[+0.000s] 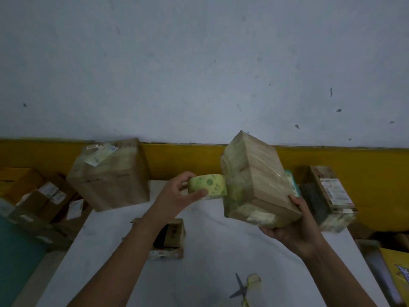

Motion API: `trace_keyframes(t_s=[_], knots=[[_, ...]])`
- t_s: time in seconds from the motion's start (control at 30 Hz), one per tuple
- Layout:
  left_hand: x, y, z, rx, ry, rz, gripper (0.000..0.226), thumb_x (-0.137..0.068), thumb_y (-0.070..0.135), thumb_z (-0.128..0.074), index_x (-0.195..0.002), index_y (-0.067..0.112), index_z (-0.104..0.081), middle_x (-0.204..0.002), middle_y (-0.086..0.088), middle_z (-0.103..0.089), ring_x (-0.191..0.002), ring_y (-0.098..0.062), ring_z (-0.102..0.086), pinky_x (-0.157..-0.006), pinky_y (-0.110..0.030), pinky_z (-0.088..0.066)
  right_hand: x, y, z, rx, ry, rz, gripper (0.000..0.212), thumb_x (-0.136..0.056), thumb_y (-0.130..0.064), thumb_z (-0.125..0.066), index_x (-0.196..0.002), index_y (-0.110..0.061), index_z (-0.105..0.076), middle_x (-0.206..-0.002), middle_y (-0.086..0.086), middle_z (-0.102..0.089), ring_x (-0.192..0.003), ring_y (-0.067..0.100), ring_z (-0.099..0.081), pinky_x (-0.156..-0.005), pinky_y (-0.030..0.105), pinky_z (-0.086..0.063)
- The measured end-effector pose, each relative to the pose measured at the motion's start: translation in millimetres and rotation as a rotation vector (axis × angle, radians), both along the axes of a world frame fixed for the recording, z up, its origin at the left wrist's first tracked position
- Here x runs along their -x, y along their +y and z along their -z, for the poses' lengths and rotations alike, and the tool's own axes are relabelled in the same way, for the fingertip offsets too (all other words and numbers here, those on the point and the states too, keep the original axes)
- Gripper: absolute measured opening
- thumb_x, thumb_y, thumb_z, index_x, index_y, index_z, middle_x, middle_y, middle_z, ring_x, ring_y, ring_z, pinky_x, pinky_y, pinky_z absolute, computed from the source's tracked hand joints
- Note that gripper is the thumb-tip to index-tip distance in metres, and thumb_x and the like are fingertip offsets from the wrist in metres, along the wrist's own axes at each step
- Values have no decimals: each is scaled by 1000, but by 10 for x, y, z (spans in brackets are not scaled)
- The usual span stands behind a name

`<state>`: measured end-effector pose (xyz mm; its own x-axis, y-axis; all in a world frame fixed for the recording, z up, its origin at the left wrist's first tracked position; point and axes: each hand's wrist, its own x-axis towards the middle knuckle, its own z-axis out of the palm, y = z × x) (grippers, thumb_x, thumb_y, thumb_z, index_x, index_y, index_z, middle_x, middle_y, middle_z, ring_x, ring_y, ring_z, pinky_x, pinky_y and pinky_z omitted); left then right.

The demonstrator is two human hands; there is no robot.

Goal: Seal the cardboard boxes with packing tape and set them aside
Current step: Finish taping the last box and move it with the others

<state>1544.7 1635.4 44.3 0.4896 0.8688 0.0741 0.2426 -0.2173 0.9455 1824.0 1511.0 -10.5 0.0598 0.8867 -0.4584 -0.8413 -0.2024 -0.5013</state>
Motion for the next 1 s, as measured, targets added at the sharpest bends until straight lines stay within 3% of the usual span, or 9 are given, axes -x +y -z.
trace_keyframes(t_s=[0.13,0.27,0.4,0.5,0.63,0.73,0.83,0.9,1.0], knots=[[-6,-138,48,174,-294,82,74,-64,39,-85,-129,19,-55,-127,-3,-60,-116,-18,-60,-87,-30,-54,117,26,68,-34,55,1,64,-78,-41,-63,-139,-25,-49,-138,20,-55,-127,43,-49,-90,58,-45],[-155,-232,80,228,-496,1,81,-64,33,-87,-135,33,-49,-130,-2,-59,-121,-24,-58,-96,-43,-53,281,88,78,-52,66,-27,94,-49,-39,-90,-134,-19,-55,-134,22,-57,-121,42,-53,-89,56,-47],[-294,-242,58,211,-575,-133,88,-60,54,-86,-137,38,-46,-133,-5,-53,-118,-23,-60,-92,-43,-55,398,141,130,-59,112,-36,93,-54,-41,-87,-137,-17,-53,-136,21,-56,-120,41,-53,-92,55,-46],[-336,-208,85,233,-624,-183,88,-63,53,-84,-139,37,-44,-134,-3,-53,-118,-23,-61,-91,-45,-55,474,141,151,-53,158,-26,81,-66,-44,-75,-139,-17,-52,-137,21,-55,-123,41,-52,-91,56,-48],[-411,-203,184,368,-687,-340,48,-81,47,-66,-125,31,-56,-129,-7,-62,-114,-22,-64,-93,-47,-54,555,152,146,-51,178,-33,75,-73,-46,-69,-140,-18,-51,-139,21,-54,-128,42,-49,-95,56,-46],[-545,-260,191,643,-875,-401,29,-98,30,-51,-125,20,-58,-119,-9,-68,-107,-27,-66,-88,-46,-55,656,186,114,-74,166,-64,56,-90,-47,-51,-138,-18,-51,-137,23,-55,-126,45,-50,-104,61,-39],[-553,-251,127,797,-988,-410,29,-101,36,-44,-116,17,-59,-102,-9,-75,-95,-25,-70,-75,-40,-58,700,238,57,-46,-34,-77,51,-95,-46,-49,-138,-20,-50,-133,18,-60,-124,41,-54,-106,65,-36],[-462,-168,71,790,-1005,-434,26,-99,38,-48,-111,18,-61,-102,-9,-74,-97,-26,-69,-78,-43,-56,643,293,22,-11,-384,-107,54,-90,-40,-57,-140,-23,-48,-127,9,-65,-117,29,-62,-100,54,-48],[-361,-64,5,745,-933,-467,28,-99,40,-48,-113,19,-61,-108,-8,-71,-101,-26,-67,-81,-43,-55,586,397,-159,28,-826,-192,33,-98,-29,-54,-131,-28,-53,-120,5,-65,-105,21,-64,-83,33,-54]])
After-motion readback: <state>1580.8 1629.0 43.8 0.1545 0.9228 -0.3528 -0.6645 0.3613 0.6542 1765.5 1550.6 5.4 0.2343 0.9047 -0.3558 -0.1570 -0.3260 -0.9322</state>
